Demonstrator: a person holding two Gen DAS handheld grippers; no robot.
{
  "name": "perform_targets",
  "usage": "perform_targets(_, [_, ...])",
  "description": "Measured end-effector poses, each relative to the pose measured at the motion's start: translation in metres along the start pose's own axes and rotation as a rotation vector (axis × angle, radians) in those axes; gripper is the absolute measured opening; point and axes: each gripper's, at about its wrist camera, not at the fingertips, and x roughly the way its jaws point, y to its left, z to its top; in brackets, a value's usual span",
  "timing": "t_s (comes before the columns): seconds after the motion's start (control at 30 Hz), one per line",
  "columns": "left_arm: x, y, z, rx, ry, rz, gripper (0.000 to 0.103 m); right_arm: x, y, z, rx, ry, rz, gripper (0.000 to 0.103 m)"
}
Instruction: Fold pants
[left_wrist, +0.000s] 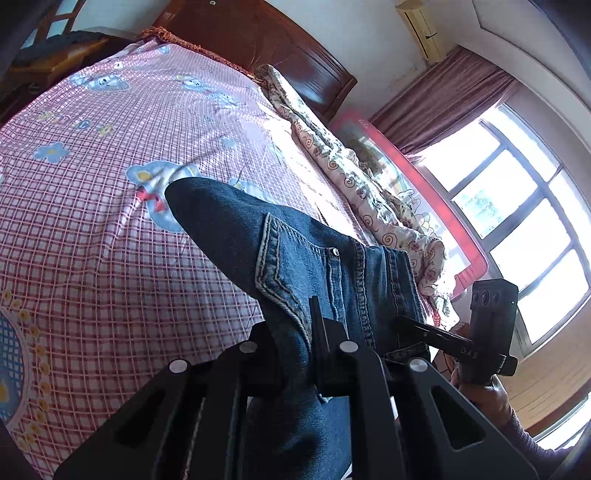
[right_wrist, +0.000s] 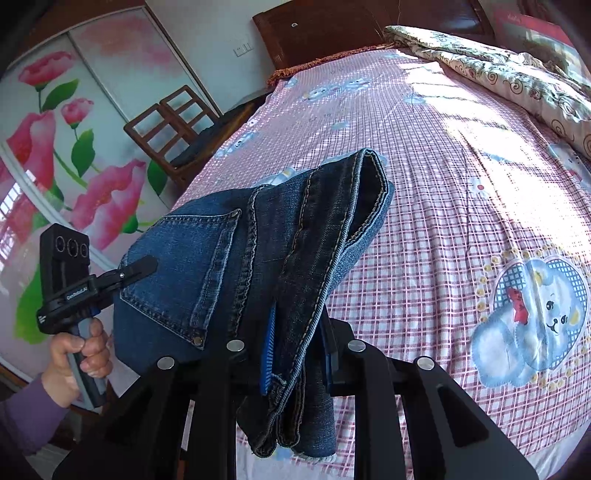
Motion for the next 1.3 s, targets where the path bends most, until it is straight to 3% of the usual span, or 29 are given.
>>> perform_targets(0.33, [0.036,0.028,0.068,0.01,-0.017,0.042,0.011,0.055,-0.017,0.068,0.002,0.0,0.003,0.02])
perform_targets(0.5, [0.057,0.045,0.084,-0.003,-0.017,0.06,0.011,0.081,-0.027,0.093,0.01,0.013,0.001,0.02])
perform_targets(0.57, [0.069,0.054,0.084,-0.005,0.013,0.095,0.014,0.098,-0.038,0.095,0.041,0.065,0.02,0.02])
perform_targets(0.6, [0.077,0.061,0.081,-0.015,0.049,0.139,0.017,0.111,-0.046,0.093,0.071,0.115,0.021,0.024])
perform_targets(0.63, [0.086,0.07,0.076,-0.025,0.094,0.231,0.031,0.124,-0.053,0.086,0.094,0.162,-0.01,0.032])
perform_targets(0.67, [0.091,0.077,0.07,-0.018,0.122,0.341,0.039,0.134,-0.06,0.077,0.094,0.192,-0.079,0.05])
perform_targets(0.7, [0.092,0.083,0.063,-0.003,0.132,0.417,0.04,0.14,-0.066,0.069,0.094,0.2,-0.13,0.053])
perform_targets(0.77, [0.079,0.086,0.052,-0.021,0.094,0.495,0.073,0.129,-0.075,0.056,0.172,0.126,-0.089,0.053])
perform_targets(0.8, [0.073,0.083,0.047,-0.016,0.078,0.549,0.077,0.121,-0.074,0.051,0.179,0.098,-0.115,0.053])
perform_targets(0.87, [0.062,0.071,0.037,0.025,0.056,0.611,0.079,0.103,-0.069,0.041,0.173,0.043,-0.137,0.053])
perform_targets(1.0, [0.05,0.031,0.013,0.152,0.061,0.733,0.088,0.074,-0.056,0.016,0.191,0.011,-0.1,0.053])
perform_targets(1.13, [0.033,-0.006,-0.011,0.174,0.065,0.761,0.092,0.056,-0.031,-0.011,0.182,0.032,-0.091,0.053])
perform_targets(1.2, [0.021,-0.017,-0.022,0.144,0.056,0.757,0.092,0.048,-0.022,-0.025,0.19,0.041,-0.084,0.06])
perform_targets(1.3, [0.001,-0.031,-0.036,0.097,0.021,0.742,0.093,0.035,-0.002,-0.044,0.186,0.032,-0.085,0.06])
